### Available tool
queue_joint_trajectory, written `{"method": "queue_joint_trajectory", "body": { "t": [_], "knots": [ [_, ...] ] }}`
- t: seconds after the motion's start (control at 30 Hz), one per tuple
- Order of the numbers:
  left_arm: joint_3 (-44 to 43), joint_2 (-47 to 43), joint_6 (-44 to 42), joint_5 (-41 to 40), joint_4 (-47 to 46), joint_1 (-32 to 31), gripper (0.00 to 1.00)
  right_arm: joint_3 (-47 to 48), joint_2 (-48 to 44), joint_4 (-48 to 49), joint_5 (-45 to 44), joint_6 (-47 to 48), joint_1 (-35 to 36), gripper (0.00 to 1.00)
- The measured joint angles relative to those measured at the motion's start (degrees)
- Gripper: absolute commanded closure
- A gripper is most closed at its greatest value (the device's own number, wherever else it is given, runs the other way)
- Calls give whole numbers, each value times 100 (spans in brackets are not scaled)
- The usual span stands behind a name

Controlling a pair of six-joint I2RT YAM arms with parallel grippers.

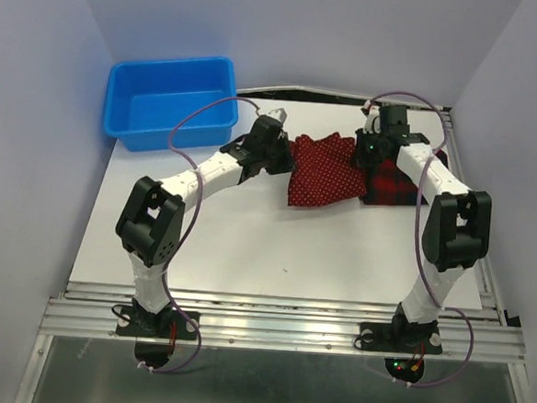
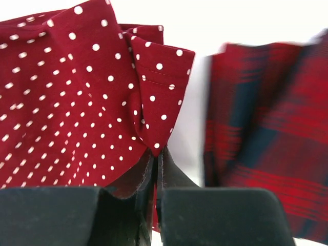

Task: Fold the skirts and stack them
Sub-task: Neatly place the folded skirt to the corner

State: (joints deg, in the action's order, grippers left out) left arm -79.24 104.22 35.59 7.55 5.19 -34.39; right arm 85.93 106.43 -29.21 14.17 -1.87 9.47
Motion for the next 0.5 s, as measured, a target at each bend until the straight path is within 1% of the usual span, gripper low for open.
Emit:
{"method": "queue_joint_trajectory", "body": {
  "t": [0.1,0.33,0.5],
  "knots": [
    [-555,221,-17,153,-68,-146,100,181,-26,-70,-24,107,-254,100],
    [-1891,1064,-50,586,-361,-494,100,555,-87,-426,-42,428,-1049,99],
    [-3008,2002,-101,811,-623,-717,100,835,-90,-684,-26,688,-1773,100]
  ]
}}
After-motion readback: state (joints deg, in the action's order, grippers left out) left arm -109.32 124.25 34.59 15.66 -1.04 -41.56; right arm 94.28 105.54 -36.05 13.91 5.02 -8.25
